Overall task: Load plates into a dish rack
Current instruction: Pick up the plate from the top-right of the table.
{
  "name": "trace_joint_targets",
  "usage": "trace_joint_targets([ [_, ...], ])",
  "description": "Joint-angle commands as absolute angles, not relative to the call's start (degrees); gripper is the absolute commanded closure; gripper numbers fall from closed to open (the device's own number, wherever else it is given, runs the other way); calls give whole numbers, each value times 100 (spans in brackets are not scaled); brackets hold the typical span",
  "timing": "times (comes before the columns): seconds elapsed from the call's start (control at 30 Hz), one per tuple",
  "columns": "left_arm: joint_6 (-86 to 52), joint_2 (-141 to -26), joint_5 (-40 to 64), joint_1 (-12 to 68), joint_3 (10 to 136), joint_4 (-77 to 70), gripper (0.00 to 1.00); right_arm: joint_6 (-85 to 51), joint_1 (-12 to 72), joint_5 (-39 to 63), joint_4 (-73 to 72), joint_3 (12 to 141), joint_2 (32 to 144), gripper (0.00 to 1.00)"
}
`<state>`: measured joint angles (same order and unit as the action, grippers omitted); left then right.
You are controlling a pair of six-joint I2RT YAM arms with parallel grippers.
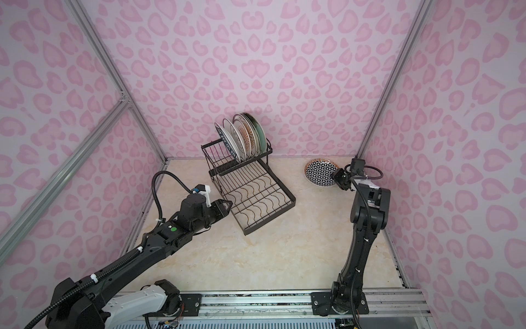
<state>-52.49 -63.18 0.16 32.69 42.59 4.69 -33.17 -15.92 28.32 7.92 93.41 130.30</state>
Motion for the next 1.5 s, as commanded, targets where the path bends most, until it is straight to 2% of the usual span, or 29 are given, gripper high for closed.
trace_joint_targets([
  [0.0,-5217,-6250,-76,3270,4241,534,53,-3275,-1548,2768,894,9409,13244,47],
  [0.23,-5210,-6153,-97,3270,4249,593,53,-3310,-1487,2937,971,9553,13407,48],
  [0.53,-5183,-6078,-88,3270,4254,692,53,-3313,-1485,3092,995,9589,13486,58],
  [0.7,-5177,-6042,-114,3270,4245,722,53,-3318,-1487,3196,942,9507,13467,74],
  [0.9,-5159,-6023,-125,3270,4262,765,52,-3330,-1512,3199,866,9363,13305,82],
  [1.13,-5063,-5908,-274,3258,4363,1031,52,-3349,-1529,3246,768,9170,12940,100],
  [1.47,-4780,-5239,-462,2805,4520,1859,52,-3467,-1494,3187,304,8287,11745,100],
])
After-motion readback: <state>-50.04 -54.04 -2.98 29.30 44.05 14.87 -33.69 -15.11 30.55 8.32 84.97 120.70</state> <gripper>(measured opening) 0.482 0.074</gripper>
